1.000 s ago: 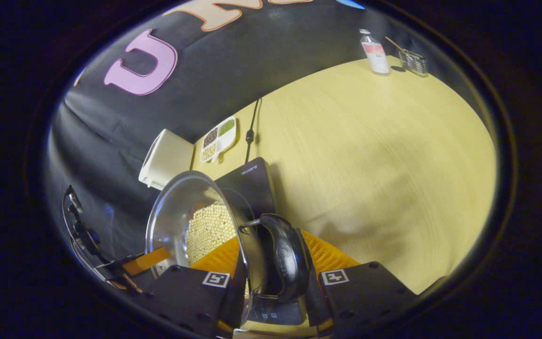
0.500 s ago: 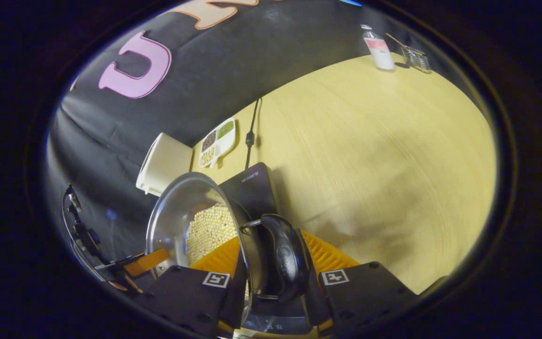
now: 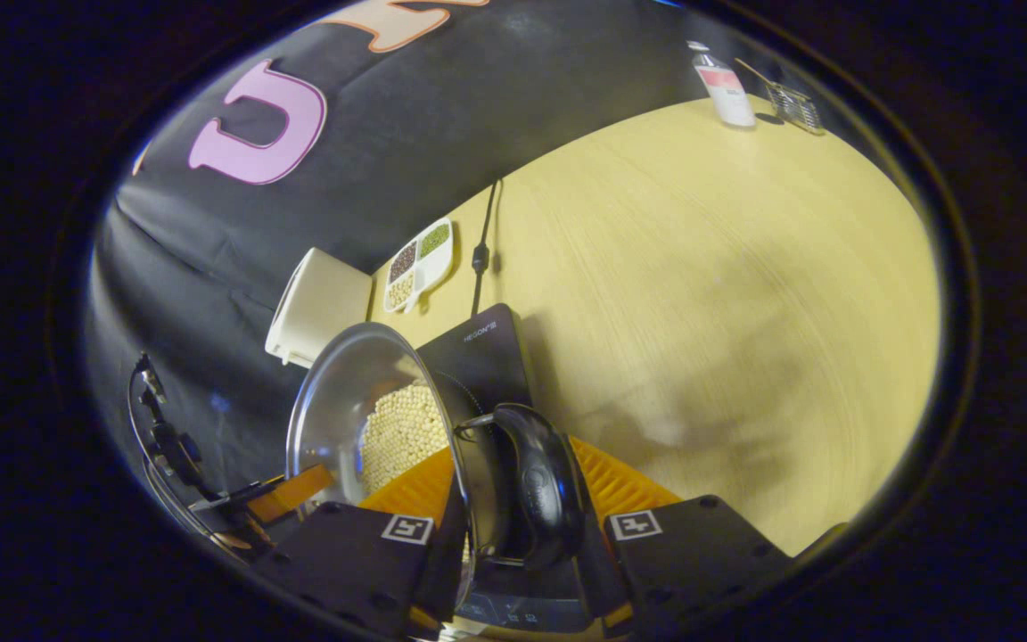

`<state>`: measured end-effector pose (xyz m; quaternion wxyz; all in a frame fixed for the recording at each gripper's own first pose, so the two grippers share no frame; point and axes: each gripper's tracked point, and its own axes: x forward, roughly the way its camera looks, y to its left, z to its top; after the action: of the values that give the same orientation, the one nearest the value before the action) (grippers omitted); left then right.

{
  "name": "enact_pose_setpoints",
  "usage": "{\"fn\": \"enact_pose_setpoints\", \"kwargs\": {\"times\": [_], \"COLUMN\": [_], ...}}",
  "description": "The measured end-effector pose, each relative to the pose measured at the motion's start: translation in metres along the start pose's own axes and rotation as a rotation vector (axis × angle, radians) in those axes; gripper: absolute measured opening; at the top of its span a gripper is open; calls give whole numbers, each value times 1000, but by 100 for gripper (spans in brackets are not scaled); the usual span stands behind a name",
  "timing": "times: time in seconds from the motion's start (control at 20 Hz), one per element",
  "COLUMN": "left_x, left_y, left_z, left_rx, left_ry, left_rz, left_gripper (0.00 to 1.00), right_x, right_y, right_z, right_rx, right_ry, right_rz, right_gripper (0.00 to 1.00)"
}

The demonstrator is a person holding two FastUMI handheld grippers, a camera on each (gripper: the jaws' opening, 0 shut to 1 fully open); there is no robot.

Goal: First push the handle of the pot to place it horizontally, then grasp the pot with both hands and set it on the induction cooktop.

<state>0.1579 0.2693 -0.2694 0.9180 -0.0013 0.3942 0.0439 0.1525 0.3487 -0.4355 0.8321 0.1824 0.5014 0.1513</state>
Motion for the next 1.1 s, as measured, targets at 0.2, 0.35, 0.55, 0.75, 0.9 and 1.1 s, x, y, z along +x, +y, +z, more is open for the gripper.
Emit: {"fn": "enact_pose_setpoints", "kwargs": {"times": [0.2, 0.35, 0.55, 0.75, 0.9, 1.1], "left_x": [0, -1, -21, -44, -63, -98], "left_y": [8, 12, 6, 0, -7, -8], "left_z": [3, 5, 22, 36, 39, 48], "left_rx": [-3, -31, -72, -106, -111, -81], "left_ry": [-11, -35, -146, -251, -291, -361], "left_rz": [42, 70, 57, 55, 49, 95], "left_gripper": [75, 100, 99, 98, 99, 99], "right_x": [-4, -13, -38, -69, -96, -134], "right_y": [10, 13, 12, 6, 2, -2], "right_z": [2, 16, 37, 54, 60, 69], "right_rx": [19, -4, -70, -111, -133, -181], "right_ry": [4, -46, -143, -250, -315, -372], "right_rz": [45, 64, 58, 24, 4, -10], "right_gripper": [56, 92, 92, 100, 92, 100]}}
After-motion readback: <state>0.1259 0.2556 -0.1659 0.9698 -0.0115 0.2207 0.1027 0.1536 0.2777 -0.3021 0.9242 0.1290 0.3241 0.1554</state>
